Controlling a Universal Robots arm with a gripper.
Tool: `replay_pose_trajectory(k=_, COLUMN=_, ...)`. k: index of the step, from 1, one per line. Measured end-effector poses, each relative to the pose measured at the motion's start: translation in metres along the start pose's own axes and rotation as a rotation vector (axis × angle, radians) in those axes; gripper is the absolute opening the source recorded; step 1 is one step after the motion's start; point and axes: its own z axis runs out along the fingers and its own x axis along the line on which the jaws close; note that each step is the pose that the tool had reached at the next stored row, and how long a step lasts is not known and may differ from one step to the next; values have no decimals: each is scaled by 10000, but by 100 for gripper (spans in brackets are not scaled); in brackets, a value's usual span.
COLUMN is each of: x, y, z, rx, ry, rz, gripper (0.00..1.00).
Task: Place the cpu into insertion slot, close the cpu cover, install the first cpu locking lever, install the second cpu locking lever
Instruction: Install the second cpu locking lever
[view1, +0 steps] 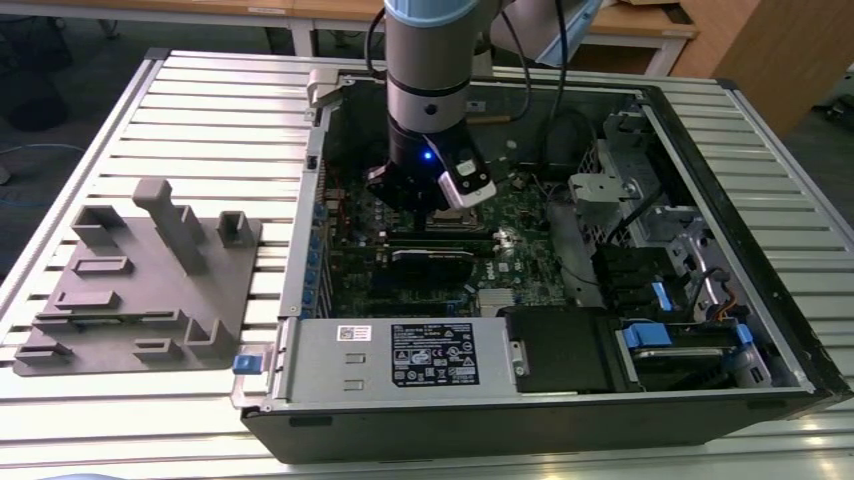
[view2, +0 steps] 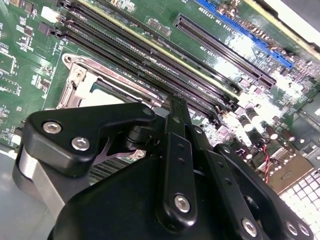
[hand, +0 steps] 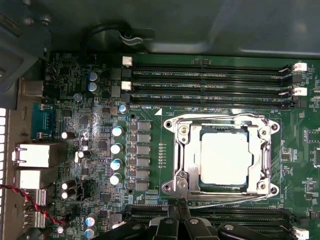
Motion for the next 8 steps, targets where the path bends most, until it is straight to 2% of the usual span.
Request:
replay_pose_trajectory(k=4, x=4, y=1, z=7, rx=-121, ry=0, rz=6, gripper=11)
replay_pose_trajectory(k=8, x=4, y=1, z=8, rx=-127, ry=-1, rz=5, gripper=11)
